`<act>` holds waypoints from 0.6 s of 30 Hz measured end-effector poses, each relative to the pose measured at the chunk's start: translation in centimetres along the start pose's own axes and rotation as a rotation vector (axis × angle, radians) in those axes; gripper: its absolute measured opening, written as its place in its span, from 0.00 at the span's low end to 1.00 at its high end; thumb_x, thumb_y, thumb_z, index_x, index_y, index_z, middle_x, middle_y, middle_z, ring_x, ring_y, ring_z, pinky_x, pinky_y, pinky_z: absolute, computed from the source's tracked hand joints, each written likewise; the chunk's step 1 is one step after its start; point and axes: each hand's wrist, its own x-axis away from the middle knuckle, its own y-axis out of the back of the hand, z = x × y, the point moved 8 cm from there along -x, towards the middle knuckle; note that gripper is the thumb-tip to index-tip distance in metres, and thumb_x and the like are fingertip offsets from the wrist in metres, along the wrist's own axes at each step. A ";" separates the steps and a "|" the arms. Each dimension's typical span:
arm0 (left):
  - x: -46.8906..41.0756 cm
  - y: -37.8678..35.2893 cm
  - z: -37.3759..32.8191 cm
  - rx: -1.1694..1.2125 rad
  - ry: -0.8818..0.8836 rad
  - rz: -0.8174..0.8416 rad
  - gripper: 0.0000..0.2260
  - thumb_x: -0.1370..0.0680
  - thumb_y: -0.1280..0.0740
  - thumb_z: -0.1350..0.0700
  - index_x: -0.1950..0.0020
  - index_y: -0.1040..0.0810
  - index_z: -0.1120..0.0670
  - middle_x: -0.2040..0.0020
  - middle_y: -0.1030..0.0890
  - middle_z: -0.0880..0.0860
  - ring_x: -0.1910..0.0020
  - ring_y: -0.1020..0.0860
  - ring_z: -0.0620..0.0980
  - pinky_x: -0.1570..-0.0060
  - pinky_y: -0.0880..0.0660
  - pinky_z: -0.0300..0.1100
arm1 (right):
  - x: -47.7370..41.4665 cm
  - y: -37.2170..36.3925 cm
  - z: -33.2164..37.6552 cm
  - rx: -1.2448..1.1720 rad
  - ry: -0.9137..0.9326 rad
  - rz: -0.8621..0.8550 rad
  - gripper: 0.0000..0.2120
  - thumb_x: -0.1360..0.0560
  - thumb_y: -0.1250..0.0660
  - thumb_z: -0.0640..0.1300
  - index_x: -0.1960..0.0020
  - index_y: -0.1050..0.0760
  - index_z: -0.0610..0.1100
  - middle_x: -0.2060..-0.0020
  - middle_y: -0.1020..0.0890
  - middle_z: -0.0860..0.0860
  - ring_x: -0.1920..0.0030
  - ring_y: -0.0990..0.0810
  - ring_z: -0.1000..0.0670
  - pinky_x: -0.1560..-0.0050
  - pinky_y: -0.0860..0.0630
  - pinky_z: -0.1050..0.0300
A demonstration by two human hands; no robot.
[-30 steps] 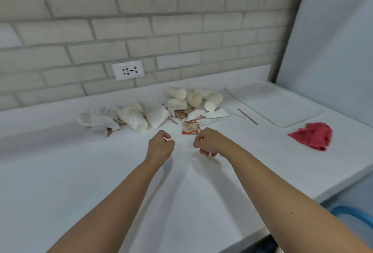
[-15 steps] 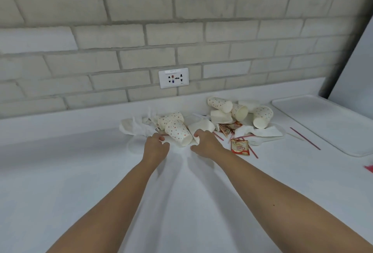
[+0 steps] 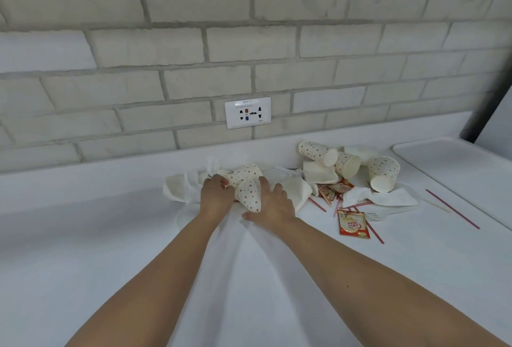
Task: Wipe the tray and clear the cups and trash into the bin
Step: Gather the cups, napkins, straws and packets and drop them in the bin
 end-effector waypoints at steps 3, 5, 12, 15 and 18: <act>-1.7 -0.2 -1.0 -0.020 -0.043 -0.017 0.12 0.25 0.39 0.62 0.42 0.27 0.61 0.42 0.28 0.59 0.43 0.27 0.57 0.46 0.31 0.42 | -0.7 0.0 -0.1 -0.031 0.013 -0.014 0.43 0.29 0.30 0.52 0.24 0.53 0.48 0.37 0.33 0.40 0.36 0.32 0.40 0.40 0.30 0.47; -2.8 -0.5 -1.8 -0.064 -0.087 -0.015 0.12 0.25 0.38 0.63 0.41 0.27 0.61 0.41 0.29 0.59 0.41 0.29 0.57 0.42 0.33 0.44 | -1.0 0.0 -0.3 -0.097 0.022 -0.001 0.40 0.28 0.31 0.47 0.25 0.52 0.47 0.38 0.31 0.40 0.37 0.30 0.40 0.41 0.27 0.48; -4.7 -4.1 -4.8 -0.310 -0.299 0.179 0.23 0.27 0.37 0.63 0.32 0.34 0.51 0.35 0.34 0.56 0.37 0.35 0.57 0.36 0.34 0.51 | 0.9 2.5 -2.8 -0.389 0.017 0.051 0.39 0.28 0.31 0.48 0.25 0.51 0.48 0.37 0.29 0.43 0.45 0.25 0.45 0.53 0.24 0.53; -5.0 -6.3 -4.9 -0.471 -0.284 0.299 0.30 0.27 0.34 0.59 0.28 0.40 0.47 0.32 0.37 0.57 0.33 0.37 0.59 0.34 0.36 0.52 | 3.2 4.0 -5.2 -0.588 -0.033 0.086 0.36 0.27 0.32 0.46 0.25 0.48 0.52 0.35 0.30 0.47 0.47 0.28 0.49 0.61 0.28 0.62; -4.9 -7.7 -4.7 -0.691 -0.259 0.337 0.33 0.27 0.32 0.49 0.26 0.45 0.45 0.31 0.37 0.59 0.33 0.36 0.60 0.35 0.37 0.53 | 6.3 4.7 -8.7 -0.853 -0.152 0.136 0.34 0.29 0.31 0.47 0.28 0.42 0.57 0.41 0.28 0.51 0.45 0.24 0.49 0.53 0.24 0.56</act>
